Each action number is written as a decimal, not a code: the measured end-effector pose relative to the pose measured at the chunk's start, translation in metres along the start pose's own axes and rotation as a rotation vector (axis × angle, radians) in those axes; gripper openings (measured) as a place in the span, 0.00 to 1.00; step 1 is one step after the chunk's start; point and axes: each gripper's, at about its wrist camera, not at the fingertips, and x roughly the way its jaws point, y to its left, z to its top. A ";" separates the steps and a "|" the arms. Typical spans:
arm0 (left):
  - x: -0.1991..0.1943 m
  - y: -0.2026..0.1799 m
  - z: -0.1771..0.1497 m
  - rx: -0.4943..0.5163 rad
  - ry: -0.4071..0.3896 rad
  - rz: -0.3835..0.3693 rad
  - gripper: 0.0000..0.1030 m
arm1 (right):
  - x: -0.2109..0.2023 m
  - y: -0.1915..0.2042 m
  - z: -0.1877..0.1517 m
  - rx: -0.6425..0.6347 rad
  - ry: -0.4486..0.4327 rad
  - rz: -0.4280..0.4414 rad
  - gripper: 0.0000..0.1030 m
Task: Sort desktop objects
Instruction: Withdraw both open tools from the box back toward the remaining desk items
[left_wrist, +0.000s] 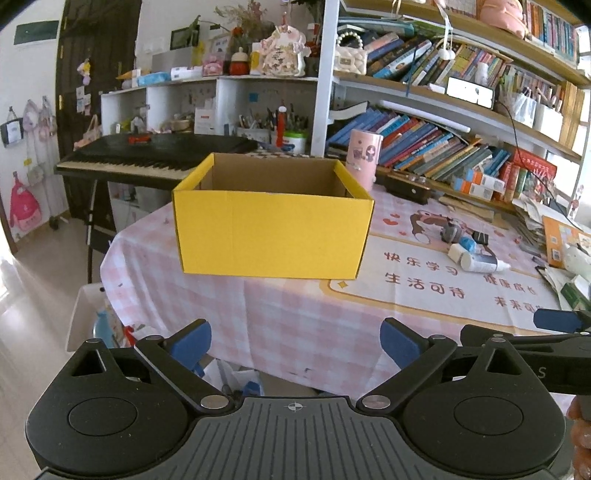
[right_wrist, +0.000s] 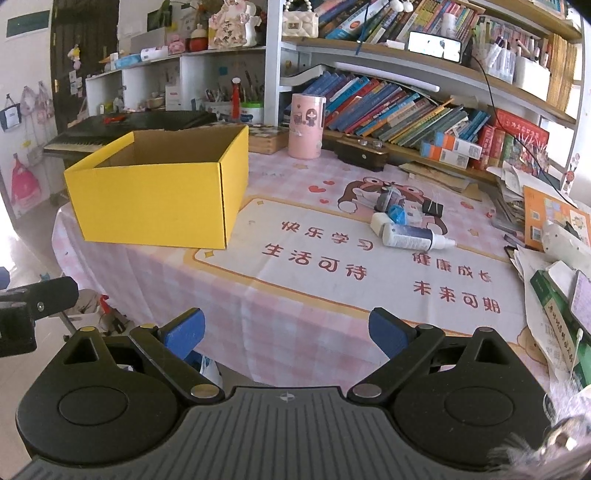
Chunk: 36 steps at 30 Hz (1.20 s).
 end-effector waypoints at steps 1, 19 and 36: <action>0.000 0.000 0.000 0.002 0.001 -0.002 0.97 | 0.000 0.000 0.000 0.002 0.001 0.000 0.93; 0.002 -0.001 -0.002 0.008 0.013 -0.018 0.97 | -0.002 -0.001 -0.003 0.006 0.005 -0.006 0.94; 0.017 -0.020 0.000 0.073 0.042 -0.101 0.97 | 0.001 -0.015 -0.007 0.063 0.040 -0.073 0.94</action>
